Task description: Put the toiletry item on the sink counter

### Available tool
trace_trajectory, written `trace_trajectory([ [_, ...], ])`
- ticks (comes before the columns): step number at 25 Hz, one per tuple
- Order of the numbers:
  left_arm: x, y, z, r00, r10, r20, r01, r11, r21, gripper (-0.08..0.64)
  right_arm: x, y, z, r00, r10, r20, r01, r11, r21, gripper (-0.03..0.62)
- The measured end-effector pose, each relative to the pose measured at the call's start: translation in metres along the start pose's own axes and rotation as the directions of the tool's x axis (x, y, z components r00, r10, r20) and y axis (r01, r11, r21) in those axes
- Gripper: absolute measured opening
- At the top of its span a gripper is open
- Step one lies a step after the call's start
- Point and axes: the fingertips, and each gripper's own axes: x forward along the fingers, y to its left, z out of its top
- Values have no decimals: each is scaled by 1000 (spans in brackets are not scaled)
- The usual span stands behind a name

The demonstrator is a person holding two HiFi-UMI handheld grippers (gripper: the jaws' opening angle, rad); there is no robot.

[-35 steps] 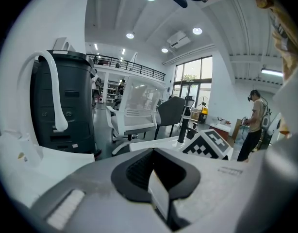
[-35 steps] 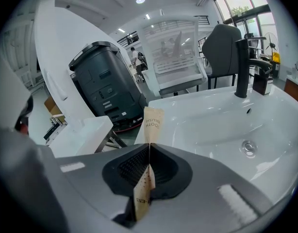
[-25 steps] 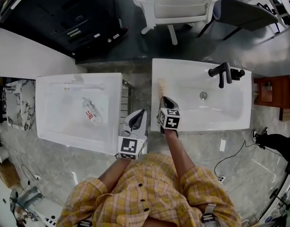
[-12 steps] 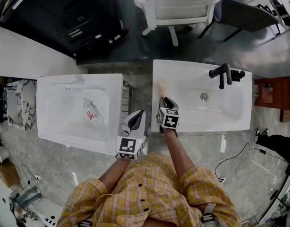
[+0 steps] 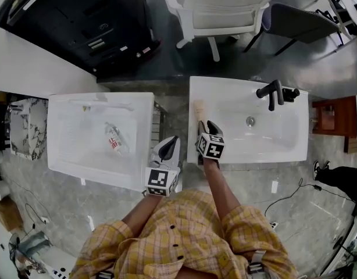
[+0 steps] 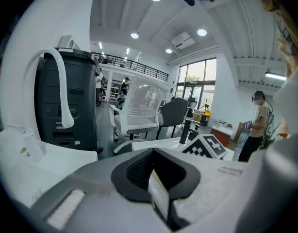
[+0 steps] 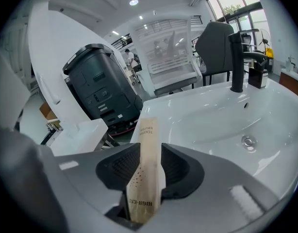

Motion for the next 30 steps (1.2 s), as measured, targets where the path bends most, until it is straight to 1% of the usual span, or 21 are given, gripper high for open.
trace_trajectory([
  [7,-8,-1,10,1000,-3,25,3,1000,5,0,-21,1,12,999,2,46,-2,1000,7,114],
  [13,-20,-1,21,999,2,55,-2,1000,3,0,-51,13,27,994,21,110,-22,1000,0,73],
  [18,-28,1,31,996,6,85,-6,1000,-2,0,-81,24,46,983,40,181,-38,999,-12,48],
  [24,-44,-6,43,994,-16,112,14,1000,17,0,-119,40,55,968,51,245,-44,998,-34,5],
  [30,-56,-9,55,989,-35,147,30,999,36,0,-148,58,62,952,72,297,-57,997,-59,2],
])
